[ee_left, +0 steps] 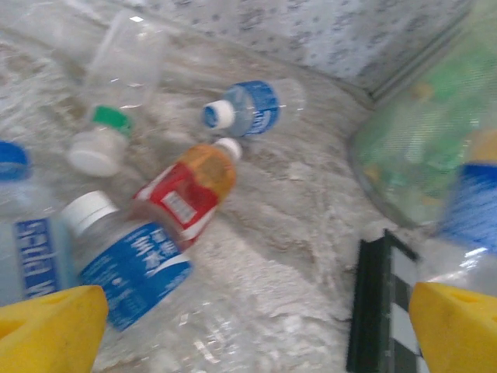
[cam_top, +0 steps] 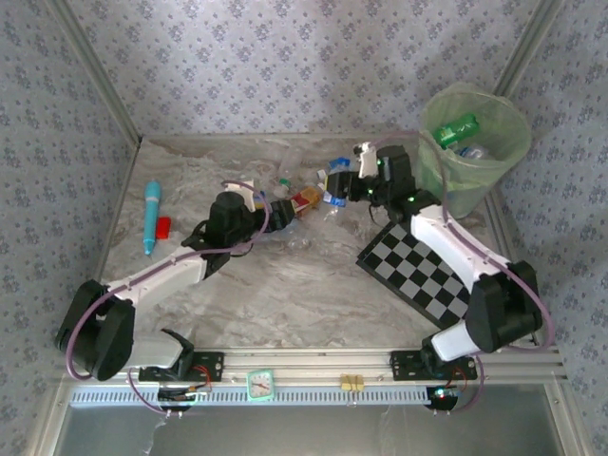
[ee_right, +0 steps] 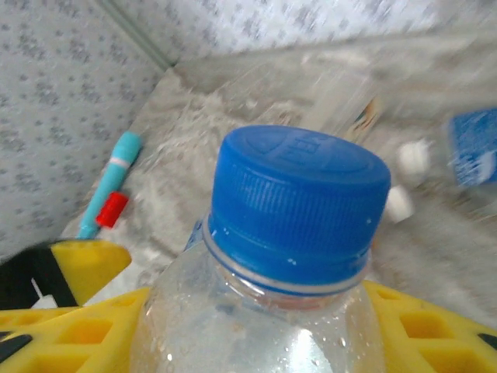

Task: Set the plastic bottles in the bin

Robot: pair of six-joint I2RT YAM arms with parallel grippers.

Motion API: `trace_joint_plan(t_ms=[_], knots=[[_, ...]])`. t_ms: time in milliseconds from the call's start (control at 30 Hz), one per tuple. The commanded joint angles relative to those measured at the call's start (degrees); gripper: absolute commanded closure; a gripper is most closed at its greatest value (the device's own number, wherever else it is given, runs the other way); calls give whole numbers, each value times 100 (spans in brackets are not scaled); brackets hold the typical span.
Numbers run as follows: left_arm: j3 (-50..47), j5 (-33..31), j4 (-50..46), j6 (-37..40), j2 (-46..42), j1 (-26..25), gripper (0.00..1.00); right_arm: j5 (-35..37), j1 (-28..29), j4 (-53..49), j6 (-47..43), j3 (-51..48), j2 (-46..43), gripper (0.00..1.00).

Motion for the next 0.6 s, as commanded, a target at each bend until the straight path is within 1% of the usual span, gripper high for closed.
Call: trace_joint_plan(t_ms=[0,133,333,467,567], knots=[[40,-338,-163,-240,-23,-7,0,766,-174,-983,-926,748,-429,50],[152,-351,-259,-228,115,-7,0,1254,-513,-1419,-1367,1370,-595,51],[288,-123,-183,-192,356,-7,0,1582,-1231,-1312,-1568,2014,-751,50],[307,-216,-234,-209,415,-7,0,1795,-1859,-865,-1356,2224,-788,50],[358,-278,-407,-207,452,1,0,2043,-2305,-321,-1084,2147,-761,51]])
